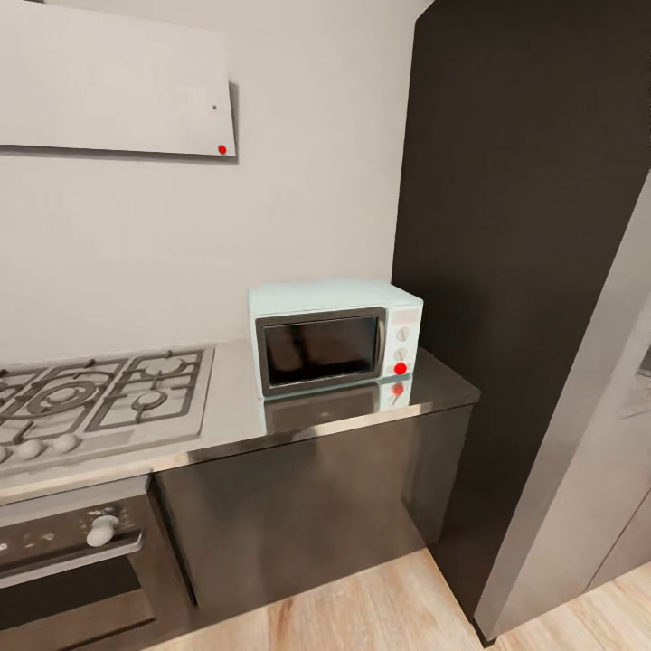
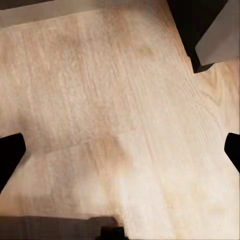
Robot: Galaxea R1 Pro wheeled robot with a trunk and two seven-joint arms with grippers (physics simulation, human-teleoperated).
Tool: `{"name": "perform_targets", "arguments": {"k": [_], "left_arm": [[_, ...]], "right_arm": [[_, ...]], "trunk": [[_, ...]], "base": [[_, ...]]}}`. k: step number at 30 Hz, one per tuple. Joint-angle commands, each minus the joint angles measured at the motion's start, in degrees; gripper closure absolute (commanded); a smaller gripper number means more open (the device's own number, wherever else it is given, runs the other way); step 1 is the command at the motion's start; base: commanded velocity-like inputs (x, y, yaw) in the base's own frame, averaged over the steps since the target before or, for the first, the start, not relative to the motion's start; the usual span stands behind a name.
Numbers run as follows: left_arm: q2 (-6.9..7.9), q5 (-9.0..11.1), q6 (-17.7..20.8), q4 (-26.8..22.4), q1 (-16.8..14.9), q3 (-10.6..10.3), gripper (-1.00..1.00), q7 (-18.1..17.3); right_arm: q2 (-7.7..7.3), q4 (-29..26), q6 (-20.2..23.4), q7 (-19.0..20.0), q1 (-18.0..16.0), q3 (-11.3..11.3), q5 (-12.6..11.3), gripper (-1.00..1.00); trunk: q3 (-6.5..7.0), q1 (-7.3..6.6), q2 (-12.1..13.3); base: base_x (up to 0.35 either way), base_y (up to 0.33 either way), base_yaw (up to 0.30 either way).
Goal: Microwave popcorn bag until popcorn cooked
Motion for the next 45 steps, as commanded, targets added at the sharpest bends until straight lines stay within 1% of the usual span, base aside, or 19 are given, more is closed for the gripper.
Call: {"name": "perform_targets", "arguments": {"k": [1, 3, 6, 8, 10, 14, 17, 19, 22, 25, 29, 30, 32, 34, 40, 45], "left_arm": [[-0.05, 0.0, 0.2, -0.2, 0.1, 0.4, -1.0, 0.0], [-0.61, 0.0, 0.2, -0.2, 0.1, 0.4, -1.0, 0.0], [-0.92, 0.0, 0.3, -0.3, 0.1, 0.4, -1.0, 0.0], [-1.0, 0.0, 0.3, -0.3, 0.1, 0.4, -1.0, 0.0], [-1.03, 0.0, 0.3, -0.3, 0.1, 0.4, -1.0, 0.0], [-1.02, 0.0, 0.2, -0.2, 0.1, 0.4, -1.0, 0.0], [-1.04, 0.0, 0.2, -0.3, 0.1, 0.4, -1.0, 0.0], [-0.96, 0.0, 0.2, -0.2, 0.1, 0.4, -1.0, 0.0], [-0.87, 0.0, 0.2, -0.2, 0.1, 0.4, -1.0, 0.0], [-0.91, 0.0, 0.1, -0.3, 0.1, 0.4, -1.0, 0.0], [-1.01, 0.0, 0.1, -0.3, 0.1, 0.5, -1.0, 0.0], [-1.02, 0.0, 0.1, -0.4, 0.1, 0.5, -1.0, 0.0], [-1.09, 0.0, 0.4, -0.4, 0.1, 0.5, -1.0, 0.0], [-1.12, 0.0, 0.5, -0.4, 0.1, 0.5, -1.0, 0.0], [-1.13, -0.1, 0.6, -0.4, 0.1, 0.6, -1.0, 0.0], [-0.62, 0.0, 0.8, -0.4, 0.1, 0.7, -1.0, 0.0]], "right_arm": [[-0.02, -3.3, -0.1, 0.0, 0.0, 0.0, 0.0, -1.0], [0.0, -13.0, 0.0, 0.1, 0.0, 0.0, 0.0, -1.0], [-0.02, -26.3, 0.1, 0.2, 0.0, 0.0, 0.0, -1.0], [0.0, -31.0, 0.1, 0.1, 0.0, 0.0, 0.0, -1.0], [0.0, -39.1, 0.5, 0.0, 0.1, 0.0, 0.0, -1.0], [-0.01, -48.7, 0.8, -0.2, -0.2, -0.1, -0.1, -1.0], [0.05, -51.2, 1.4, -0.3, -1.1, -0.1, -0.1, -1.0], [0.05, -51.5, 1.9, -0.7, -1.9, -0.2, -0.2, -1.0], [0.06, -51.7, 1.8, -2.3, -2.2, -0.2, -0.2, -1.0], [-0.01, -51.7, 1.3, -3.0, -2.3, -0.2, -0.2, -1.0], [-0.03, -51.8, -0.8, -3.1, -2.3, -0.3, -0.1, -1.0], [-0.03, -51.8, -1.4, -3.1, -2.3, -0.3, -0.1, -1.0], [-0.03, -51.8, -3.9, -3.1, -2.3, -0.3, -0.1, -1.0], [-0.03, -51.8, -5.1, -3.1, -2.2, -0.3, -0.1, -1.0], [-0.03, -51.8, -5.6, -3.1, -2.2, -0.3, 0.0, -1.0], [-0.03, -51.8, -5.7, -3.1, -2.2, -0.3, 0.0, -1.0]], "trunk": [[-0.05, 0.0, 0.0], [-0.05, 0.0, 0.0], [-0.05, 0.0, 0.0], [-0.05, 0.0, 0.0], [-0.05, 0.0, 0.0], [-0.05, 0.0, 0.0], [-0.05, 0.0, 0.0], [-0.05, 0.0, 0.0], [-0.05, 0.0, 0.0], [-0.05, 0.0, 0.0], [-0.05, 0.0, 0.0], [0.13, -0.22, 0.4], [0.49, -0.66, 1.2], [0.85, -1.1, 2.0], [1.93, -2.41, 4.4], [2.82, -3.51, 6.4]], "base": [[0.001, -0.003, 0.0], [0.0, -0.001, 0.0], [0.0, 0.0, 0.0], [0.0, 0.0, 0.0], [0.0, 0.0, 0.0], [0.0, 0.0, 0.0], [0.0, 0.0, 0.0], [0.0, 0.0, 0.0], [0.0, 0.0, 0.0], [0.0, 0.0, 0.0], [0.0, 0.0, 0.0], [0.0, 0.0, 0.0], [0.0, 0.0, 0.0], [0.0, 0.0, 0.0], [0.0, 0.0, 0.0], [0.0, 0.0, 0.0]]}}
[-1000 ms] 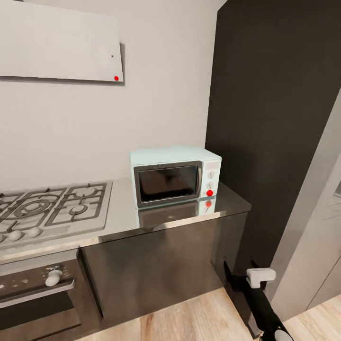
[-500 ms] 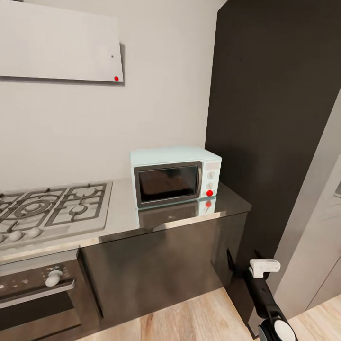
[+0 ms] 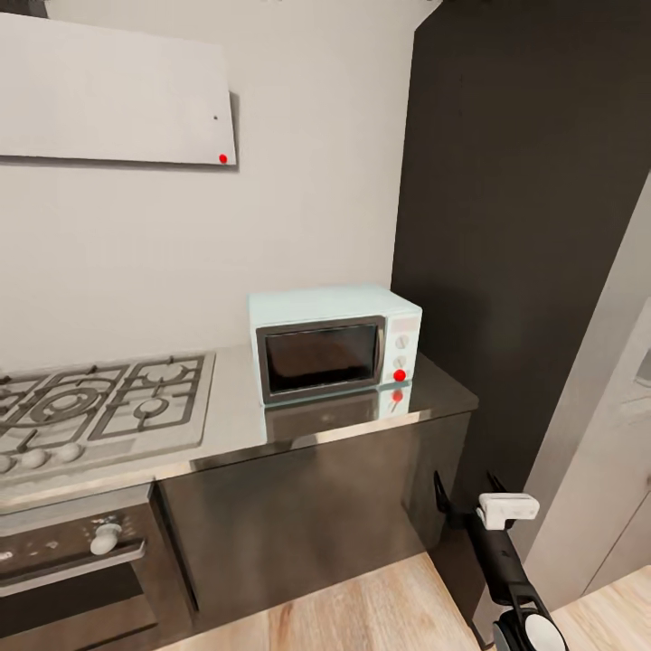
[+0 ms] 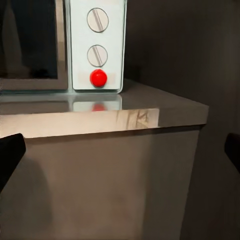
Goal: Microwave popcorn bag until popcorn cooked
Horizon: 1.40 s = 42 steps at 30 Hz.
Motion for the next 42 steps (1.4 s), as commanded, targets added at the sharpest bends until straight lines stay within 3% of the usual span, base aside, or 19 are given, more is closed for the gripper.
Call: {"name": "perform_targets", "arguments": {"k": [1, 7, 8, 11, 12, 31, 42], "left_arm": [[0.34, 0.0, 0.3, -0.2, 0.1, 0.5, -1.0, 0.0], [1.18, 0.0, 0.4, -0.2, 0.1, 1.5, -1.0, 0.0], [1.79, 0.0, 0.4, -0.2, 0.1, 2.3, -1.0, 0.1], [2.36, 0.0, 0.4, -0.3, 0.1, 8.4, -1.0, 0.1], [2.37, 0.0, 0.4, -0.3, 0.1, 9.0, -1.0, 0.0], [2.29, 0.0, 0.4, -0.3, 0.1, 9.5, -1.0, 0.1], [2.29, 0.0, 0.4, -0.3, 0.1, 9.5, -1.0, 0.0]], "right_arm": [[-0.03, 0.0, -0.3, -0.2, 0.0, 0.1, 0.1, -1.0], [-0.03, 0.0, -0.8, -0.2, 0.0, 0.1, 0.1, -1.0], [-0.03, 0.1, -0.9, -0.2, 0.0, 0.2, 0.1, -1.0], [-0.03, 0.2, -1.0, -0.3, 0.0, 0.1, 0.1, -1.0], [-0.03, 0.2, -1.0, -0.3, 0.0, 0.1, 0.1, -1.0], [0.0, 0.2, -1.1, -0.4, 0.0, 0.1, 0.0, -1.0], [0.01, 0.2, -2.3, -0.4, 0.0, 0.1, 0.0, -1.0]], "trunk": [[0.14, -0.23, 0.4], [1.21, -1.54, 2.8], [1.39, -1.76, 3.2], [1.93, -2.42, 4.4], [2.11, -2.64, 4.8], [5.52, -6.82, 12.4], [7.5, -9.23, 16.8]], "base": [[0.0, 0.0, 0.0], [0.0, 0.0, 0.0], [0.0, 0.0, 0.0], [0.0, 0.0, 0.0], [0.0, 0.0, 0.011], [0.0, -0.033, 0.224], [0.0, -0.107, 0.04]]}}
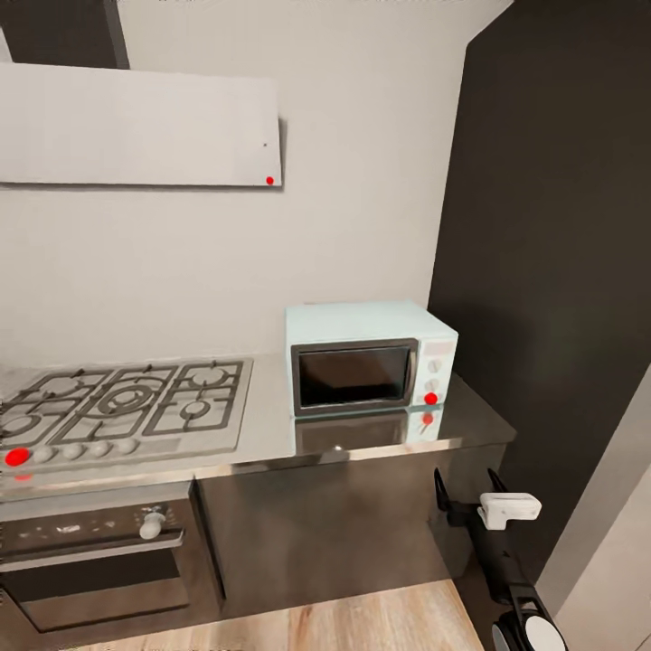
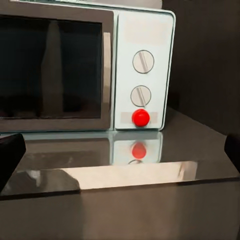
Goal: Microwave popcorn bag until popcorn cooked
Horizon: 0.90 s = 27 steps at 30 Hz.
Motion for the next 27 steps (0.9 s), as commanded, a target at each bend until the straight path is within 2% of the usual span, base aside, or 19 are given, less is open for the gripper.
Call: {"name": "perform_targets", "arguments": {"k": [1, 11, 18, 21, 24, 27], "left_arm": [[-0.02, 0.0, 0.3, -0.2, 0.0, 0.2, -1.0, 0.0], [-0.14, 0.0, 0.3, -0.2, 0.0, 0.2, -1.0, 0.0], [0.06, 0.0, 0.3, -0.2, 0.0, 0.2, -1.0, 0.0], [0.06, 0.0, 0.3, -0.2, 0.0, 0.2, -1.0, 0.0], [0.07, 0.0, 0.3, -0.2, 0.0, 0.2, -1.0, 0.0], [0.07, 0.0, 0.3, -0.2, 0.0, 0.2, -1.0, 0.0]], "right_arm": [[-0.05, 0.0, -0.1, -0.3, 0.0, 0.1, 0.0, -1.0], [-0.07, 0.0, -0.1, -0.3, 0.0, 0.1, 0.0, -1.0], [-0.07, 0.0, 0.0, -0.1, 0.0, 0.0, 0.0, -1.0], [-0.14, 0.0, 2.2, 0.0, -0.1, -0.2, -0.1, -1.0], [-0.34, 0.0, 9.4, 0.1, -0.5, -0.3, -0.1, -1.0], [-1.0, 0.0, 11.6, 0.1, -1.4, -0.4, -0.1, -1.0]], "trunk": [[0.13, -0.22, 0.4], [1.93, -2.42, 4.4], [3.18, -3.96, 7.2], [3.72, -4.62, 8.4], [4.26, -5.28, 9.6], [4.8, -5.93, 10.8]], "base": [[0.0, -0.202, 0.186], [0.0, -0.273, 0.259], [0.0, -0.032, 0.106], [0.0, -0.001, 0.003], [0.0, 0.0, 0.0], [0.0, 0.0, 0.0]]}}
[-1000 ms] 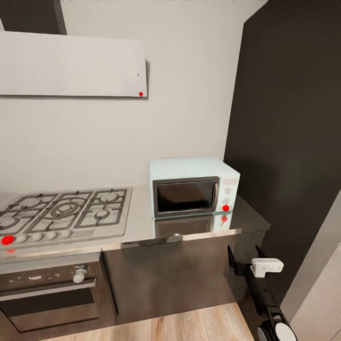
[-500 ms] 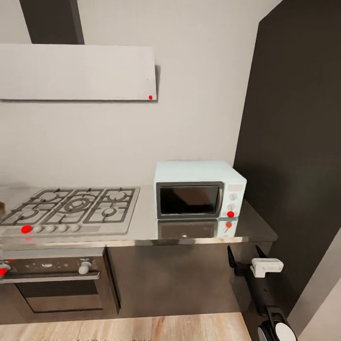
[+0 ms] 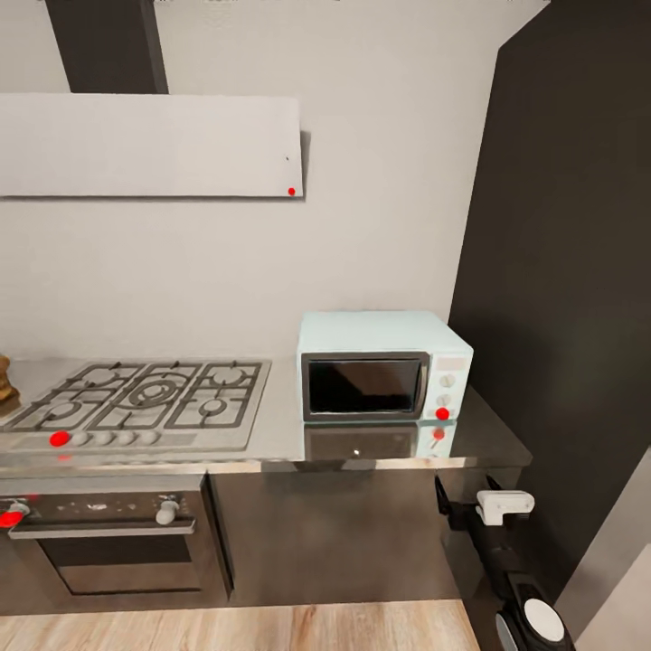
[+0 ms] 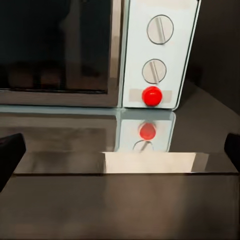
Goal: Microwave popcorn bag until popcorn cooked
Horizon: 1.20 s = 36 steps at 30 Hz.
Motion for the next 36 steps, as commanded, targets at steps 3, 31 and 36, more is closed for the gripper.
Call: {"name": "perform_targets", "arguments": {"k": [3, 31, 36], "left_arm": [[-0.02, 0.0, 0.3, -0.2, 0.0, 0.2, -1.0, 0.0], [-0.02, 0.0, 0.0, -0.2, 0.0, 0.0, -1.0, -0.1], [-0.02, -0.1, -0.1, -0.2, 0.0, 0.0, -1.0, -0.1]], "right_arm": [[-2.0, 0.0, 0.5, -0.2, -0.7, 0.0, -0.2, -1.0], [-2.54, 0.0, 0.0, -0.2, -0.9, -0.1, -0.4, -1.0], [-2.54, 0.0, -0.1, -0.2, -0.8, -0.1, -0.4, -1.0]], "trunk": [[0.48, -0.66, 1.2], [1.56, -1.98, 3.6], [1.56, -1.98, 3.6]], "base": [[0.0, 0.0, 0.0], [0.123, 0.0, 0.0], [0.074, 0.0, 0.0]]}}
